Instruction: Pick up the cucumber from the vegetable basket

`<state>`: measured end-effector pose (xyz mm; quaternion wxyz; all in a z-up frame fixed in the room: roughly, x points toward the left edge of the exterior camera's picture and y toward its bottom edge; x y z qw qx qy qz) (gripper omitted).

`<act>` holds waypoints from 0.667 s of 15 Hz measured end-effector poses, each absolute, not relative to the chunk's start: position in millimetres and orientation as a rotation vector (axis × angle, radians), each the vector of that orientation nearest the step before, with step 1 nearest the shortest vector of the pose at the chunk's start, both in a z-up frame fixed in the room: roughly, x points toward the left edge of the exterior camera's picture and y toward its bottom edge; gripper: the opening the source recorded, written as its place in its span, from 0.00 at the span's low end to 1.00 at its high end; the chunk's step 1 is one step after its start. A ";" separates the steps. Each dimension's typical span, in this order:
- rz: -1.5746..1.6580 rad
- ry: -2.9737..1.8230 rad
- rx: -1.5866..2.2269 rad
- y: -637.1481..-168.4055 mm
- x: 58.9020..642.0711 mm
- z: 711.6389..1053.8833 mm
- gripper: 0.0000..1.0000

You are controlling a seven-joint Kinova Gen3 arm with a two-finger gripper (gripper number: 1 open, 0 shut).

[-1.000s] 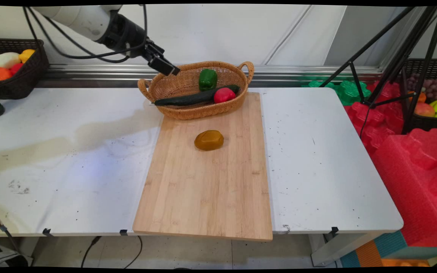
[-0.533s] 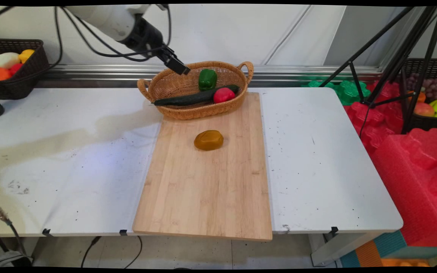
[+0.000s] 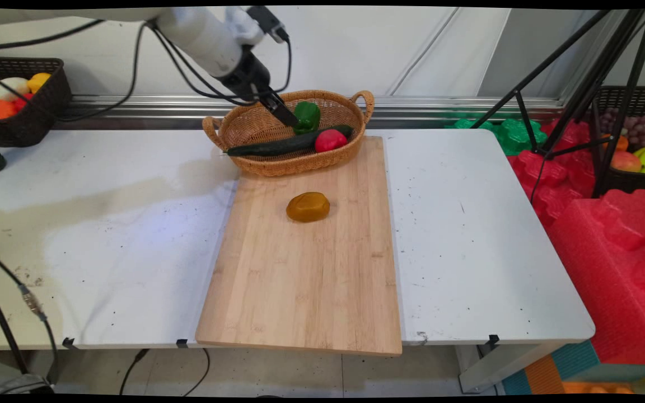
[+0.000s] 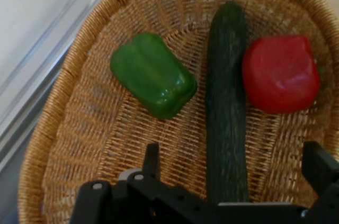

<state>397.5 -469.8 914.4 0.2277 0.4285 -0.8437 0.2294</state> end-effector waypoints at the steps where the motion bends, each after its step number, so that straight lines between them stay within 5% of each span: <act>1: 0.621 -2.341 1.187 -478.4 392.8 906.0 1.00; 10: 0.536 -2.456 1.245 -522.1 375.6 848.6 1.00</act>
